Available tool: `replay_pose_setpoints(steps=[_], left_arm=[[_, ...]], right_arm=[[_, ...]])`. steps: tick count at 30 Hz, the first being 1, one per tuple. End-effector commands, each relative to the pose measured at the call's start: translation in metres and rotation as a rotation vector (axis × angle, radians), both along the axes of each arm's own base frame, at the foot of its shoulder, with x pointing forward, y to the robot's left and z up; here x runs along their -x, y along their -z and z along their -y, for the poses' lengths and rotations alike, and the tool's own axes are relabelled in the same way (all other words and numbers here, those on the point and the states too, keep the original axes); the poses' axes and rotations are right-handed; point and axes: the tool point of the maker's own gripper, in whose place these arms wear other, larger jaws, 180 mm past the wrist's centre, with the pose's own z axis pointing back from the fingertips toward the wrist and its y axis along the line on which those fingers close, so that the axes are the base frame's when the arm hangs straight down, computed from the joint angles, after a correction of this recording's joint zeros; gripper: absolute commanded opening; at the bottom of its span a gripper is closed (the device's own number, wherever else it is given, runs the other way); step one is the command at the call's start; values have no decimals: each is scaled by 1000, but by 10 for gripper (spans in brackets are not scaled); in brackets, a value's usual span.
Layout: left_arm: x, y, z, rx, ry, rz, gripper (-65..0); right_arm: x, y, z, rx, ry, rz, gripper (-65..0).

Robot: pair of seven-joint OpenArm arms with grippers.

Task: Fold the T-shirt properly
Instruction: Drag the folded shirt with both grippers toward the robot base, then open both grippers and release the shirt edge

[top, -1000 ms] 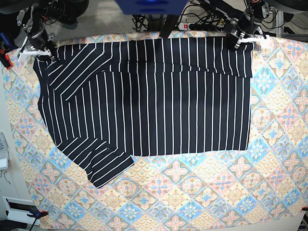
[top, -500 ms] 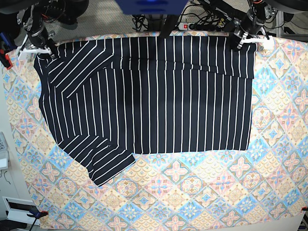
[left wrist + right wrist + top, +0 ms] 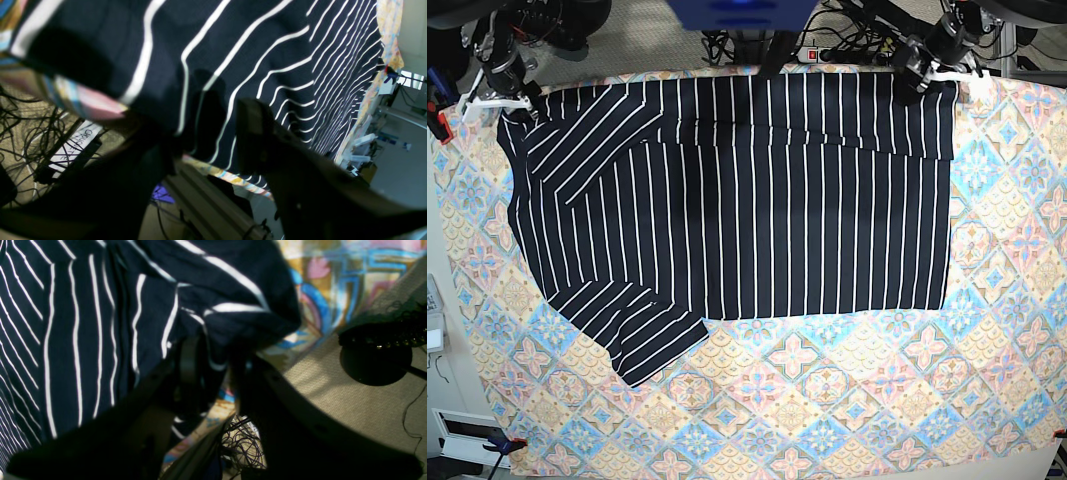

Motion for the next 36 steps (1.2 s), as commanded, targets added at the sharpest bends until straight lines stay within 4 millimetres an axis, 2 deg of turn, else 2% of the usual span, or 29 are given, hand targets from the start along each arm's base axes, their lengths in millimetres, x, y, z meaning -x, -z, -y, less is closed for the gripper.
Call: replay_pose_setpoints(steps=[1, 9, 13, 17, 20, 29, 36], left_arm=[[19, 8, -6, -30, 13, -82, -389], [37, 9, -7, -32, 12, -118, -390], [41, 5, -25, -62, -26, -119, -392], [39, 3, -33, -76, -44, -111, -393], [32, -1, -32, -78, -39, -92, -394], [3, -25, -27, -102, 2, 6, -396], [-18, -47, -23, -126, 36, 80, -396]], right_arm=[[0, -11, 16, 40, 19, 24, -477], [21, -20, 40, 71, 117, 28, -475], [28, -25, 52, 89, 151, 30, -475], [31, -22, 49, 58, 144, 5, -473], [30, -22, 47, 49, 136, -1, -460], [6, -51, 41, 96, 94, 81, -409], [-5, -66, 40, 122, 69, 119, -409]])
